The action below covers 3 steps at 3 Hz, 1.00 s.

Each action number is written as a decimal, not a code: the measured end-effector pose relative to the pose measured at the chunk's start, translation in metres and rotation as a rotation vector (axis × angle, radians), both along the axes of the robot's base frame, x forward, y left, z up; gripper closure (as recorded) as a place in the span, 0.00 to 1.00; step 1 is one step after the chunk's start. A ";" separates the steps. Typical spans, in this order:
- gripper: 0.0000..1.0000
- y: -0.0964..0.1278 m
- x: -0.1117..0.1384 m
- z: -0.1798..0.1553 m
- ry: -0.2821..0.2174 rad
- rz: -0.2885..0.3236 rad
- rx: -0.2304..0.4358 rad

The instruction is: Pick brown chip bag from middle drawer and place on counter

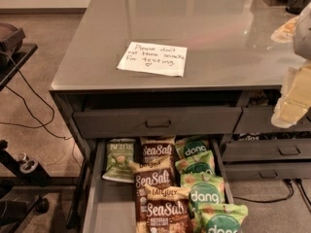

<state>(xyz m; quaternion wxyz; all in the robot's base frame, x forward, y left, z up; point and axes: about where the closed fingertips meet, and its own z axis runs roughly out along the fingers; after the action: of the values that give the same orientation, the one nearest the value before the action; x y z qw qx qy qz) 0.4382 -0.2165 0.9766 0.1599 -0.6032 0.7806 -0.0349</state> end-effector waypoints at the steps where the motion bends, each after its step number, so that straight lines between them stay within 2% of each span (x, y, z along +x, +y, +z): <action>1: 0.00 0.001 0.000 0.000 -0.005 0.001 0.003; 2: 0.00 0.012 -0.002 -0.025 -0.012 0.012 0.075; 3: 0.00 0.042 -0.011 -0.098 0.032 0.050 0.247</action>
Offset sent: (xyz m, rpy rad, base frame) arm -0.0102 0.0491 -0.1196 0.3517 -0.0281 0.0553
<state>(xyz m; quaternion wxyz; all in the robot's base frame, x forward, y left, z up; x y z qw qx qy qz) 0.4270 -0.1746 0.8789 0.2213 -0.5989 0.7660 0.0749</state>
